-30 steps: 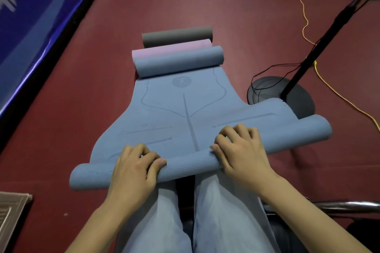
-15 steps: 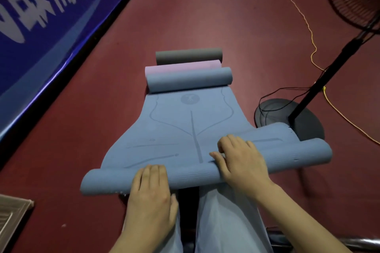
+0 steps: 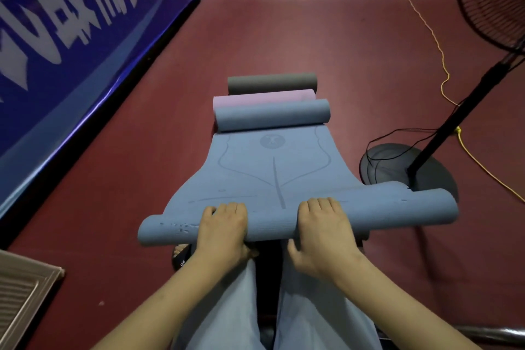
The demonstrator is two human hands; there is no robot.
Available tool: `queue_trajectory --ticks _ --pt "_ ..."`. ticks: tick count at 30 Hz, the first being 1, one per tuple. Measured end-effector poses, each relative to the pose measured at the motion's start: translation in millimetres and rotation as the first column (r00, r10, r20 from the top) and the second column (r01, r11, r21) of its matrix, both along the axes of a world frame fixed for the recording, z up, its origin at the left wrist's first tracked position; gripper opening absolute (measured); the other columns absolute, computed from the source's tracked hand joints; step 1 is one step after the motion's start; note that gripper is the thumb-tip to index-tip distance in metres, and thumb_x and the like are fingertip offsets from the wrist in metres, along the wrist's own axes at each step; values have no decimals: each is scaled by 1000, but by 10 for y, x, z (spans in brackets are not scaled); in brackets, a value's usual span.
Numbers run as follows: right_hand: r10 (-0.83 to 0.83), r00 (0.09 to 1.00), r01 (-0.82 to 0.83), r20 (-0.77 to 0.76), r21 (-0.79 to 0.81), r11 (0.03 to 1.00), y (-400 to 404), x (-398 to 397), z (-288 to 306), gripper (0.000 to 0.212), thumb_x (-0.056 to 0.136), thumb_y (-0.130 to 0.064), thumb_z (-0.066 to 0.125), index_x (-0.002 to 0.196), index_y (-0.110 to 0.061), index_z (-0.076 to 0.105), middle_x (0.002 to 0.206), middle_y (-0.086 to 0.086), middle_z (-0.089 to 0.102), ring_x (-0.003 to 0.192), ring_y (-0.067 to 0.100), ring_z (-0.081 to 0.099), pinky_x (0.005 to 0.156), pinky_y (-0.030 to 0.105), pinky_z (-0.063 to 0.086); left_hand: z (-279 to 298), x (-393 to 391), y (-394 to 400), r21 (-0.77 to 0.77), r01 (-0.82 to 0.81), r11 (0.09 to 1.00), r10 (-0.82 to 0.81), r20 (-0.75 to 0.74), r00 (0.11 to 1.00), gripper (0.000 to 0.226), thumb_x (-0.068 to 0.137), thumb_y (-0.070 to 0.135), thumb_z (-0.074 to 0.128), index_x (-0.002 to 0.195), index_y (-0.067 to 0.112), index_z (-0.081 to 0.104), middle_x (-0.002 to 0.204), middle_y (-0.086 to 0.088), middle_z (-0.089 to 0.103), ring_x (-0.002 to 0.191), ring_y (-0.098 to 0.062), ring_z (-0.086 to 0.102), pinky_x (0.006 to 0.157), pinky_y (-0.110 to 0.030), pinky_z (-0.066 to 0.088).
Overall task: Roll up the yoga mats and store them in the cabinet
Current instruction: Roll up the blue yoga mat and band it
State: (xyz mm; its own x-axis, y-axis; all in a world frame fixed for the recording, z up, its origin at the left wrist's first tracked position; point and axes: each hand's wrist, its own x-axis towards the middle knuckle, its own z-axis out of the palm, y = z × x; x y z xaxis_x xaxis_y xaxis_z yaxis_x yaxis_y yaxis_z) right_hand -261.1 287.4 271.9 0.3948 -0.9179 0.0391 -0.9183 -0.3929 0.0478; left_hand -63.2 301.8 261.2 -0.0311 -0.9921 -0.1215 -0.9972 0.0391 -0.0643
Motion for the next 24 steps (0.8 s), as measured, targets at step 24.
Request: queue_trajectory --ticks 24 --pt "74 989 -67 130 -60 996 926 -256 -108 51 51 -21 75 100 -16 61 95 7 55 82 33 51 73 43 35 11 -16 976 -134 141 981 -155 -95 983 57 19 13 78 70 21 53 63 1 55 58 -27 57 58 -34 46"
